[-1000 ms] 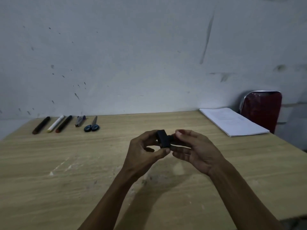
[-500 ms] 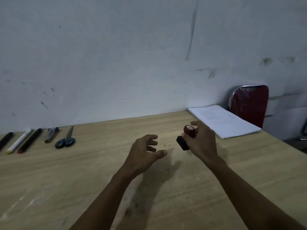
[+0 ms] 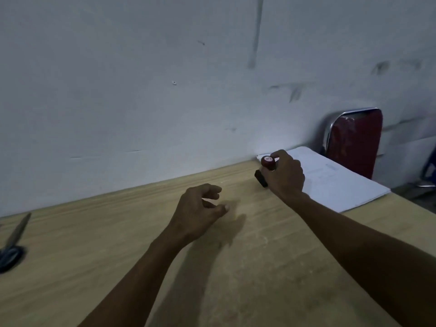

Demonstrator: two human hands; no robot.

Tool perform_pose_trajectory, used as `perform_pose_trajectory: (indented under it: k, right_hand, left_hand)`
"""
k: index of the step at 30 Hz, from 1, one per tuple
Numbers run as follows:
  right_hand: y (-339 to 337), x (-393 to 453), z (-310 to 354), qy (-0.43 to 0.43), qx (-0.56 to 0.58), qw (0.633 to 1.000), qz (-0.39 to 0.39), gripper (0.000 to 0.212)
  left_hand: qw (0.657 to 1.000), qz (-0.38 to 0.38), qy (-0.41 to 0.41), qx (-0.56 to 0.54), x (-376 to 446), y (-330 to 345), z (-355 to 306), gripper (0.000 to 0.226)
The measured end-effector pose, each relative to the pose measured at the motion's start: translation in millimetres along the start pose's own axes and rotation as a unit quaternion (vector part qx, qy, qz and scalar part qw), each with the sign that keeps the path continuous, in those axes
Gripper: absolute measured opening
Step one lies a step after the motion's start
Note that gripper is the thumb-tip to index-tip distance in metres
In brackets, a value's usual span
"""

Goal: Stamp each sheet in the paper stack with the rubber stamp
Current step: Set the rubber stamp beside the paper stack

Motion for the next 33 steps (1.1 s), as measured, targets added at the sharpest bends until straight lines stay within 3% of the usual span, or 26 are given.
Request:
perform_pose_trajectory:
  k: [17,26,30,33]
  right_hand:
    - [53.7,64.2,-7.8,-0.009,-0.064,0.998,0.013,0.038]
    - [49.5,48.6,-12.2,-0.011,-0.032,0.999,0.011,0.081]
    - [36.0,13.3,1.8,-0.027,-0.027,0.999,-0.019,0.058]
    - [33.7,-23.7,20.5,-0.056,0.001,0.998,0.014,0.040]
  left_hand:
    - [1.000,-0.005,-0.008,-0.007,56.9,2.1,30.6,0.035]
    - [1.000,-0.021,-0.009,-0.014,47.9,-7.0,29.4,0.040]
    - [0.998,-0.044,-0.015,-0.032,28.3,-19.4,26.5,0.038]
    - [0.997,-0.064,-0.020,-0.044,0.8,-35.2,24.0,0.037]
Point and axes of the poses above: each hand's wrist, its own x-axis towards the middle knuckle, its own y-axis out of the palm, z = x × y, the point moved 5 cm from there along x, towards the middle knuckle, and after that the axes turned 6 degrees about -y, right-handed, at the moved point
